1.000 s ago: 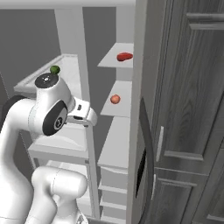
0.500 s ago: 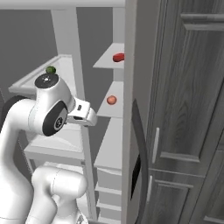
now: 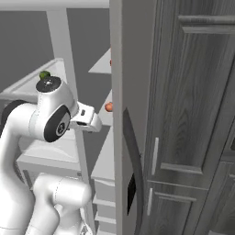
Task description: Pick up the frozen steak from the freezer, place it on any shelf in the fridge, and close the fridge and freezer doors when done.
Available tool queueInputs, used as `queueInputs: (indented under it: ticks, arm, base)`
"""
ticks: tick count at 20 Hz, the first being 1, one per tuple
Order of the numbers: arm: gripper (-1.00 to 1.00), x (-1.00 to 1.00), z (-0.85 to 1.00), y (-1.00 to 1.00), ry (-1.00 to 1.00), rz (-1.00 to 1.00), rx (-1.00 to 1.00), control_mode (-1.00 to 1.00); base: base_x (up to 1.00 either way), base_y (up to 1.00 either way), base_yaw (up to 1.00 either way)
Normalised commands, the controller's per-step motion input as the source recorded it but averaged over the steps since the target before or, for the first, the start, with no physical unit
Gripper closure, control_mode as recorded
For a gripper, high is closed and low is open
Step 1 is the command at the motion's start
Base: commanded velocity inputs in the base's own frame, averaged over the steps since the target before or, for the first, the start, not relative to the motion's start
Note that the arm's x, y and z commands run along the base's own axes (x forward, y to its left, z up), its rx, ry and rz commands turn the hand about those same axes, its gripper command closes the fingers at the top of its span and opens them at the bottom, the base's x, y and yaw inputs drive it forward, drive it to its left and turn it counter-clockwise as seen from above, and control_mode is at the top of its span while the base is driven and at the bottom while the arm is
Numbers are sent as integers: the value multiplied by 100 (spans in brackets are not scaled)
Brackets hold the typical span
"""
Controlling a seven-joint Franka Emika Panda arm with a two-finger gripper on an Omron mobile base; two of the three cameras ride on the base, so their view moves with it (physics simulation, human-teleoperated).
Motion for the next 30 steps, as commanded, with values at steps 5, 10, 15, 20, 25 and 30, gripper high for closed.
queueInputs:
  ticks: [5, 10, 15, 20, 25, 30]
  arm:
    - [-100, 0, 0, 0, 0, 0, 0, 100]
    - [-100, 0, 0, 0, 0, 0, 0, 100]
    - [-100, 16, 35, 0, -21, 0, 0, -100]
    - [-100, 17, 69, 0, -36, 0, 0, -100]
    - [-100, 25, 91, 0, -32, 0, 0, -100]
    - [-100, 50, 82, 0, -16, 0, 0, -100]
  base:
    - [12, -42, 0]
    - [19, -19, 0]
    - [0, 0, 0]
    - [0, 0, 0]
    - [0, 0, 0]
    - [0, 0, 0]
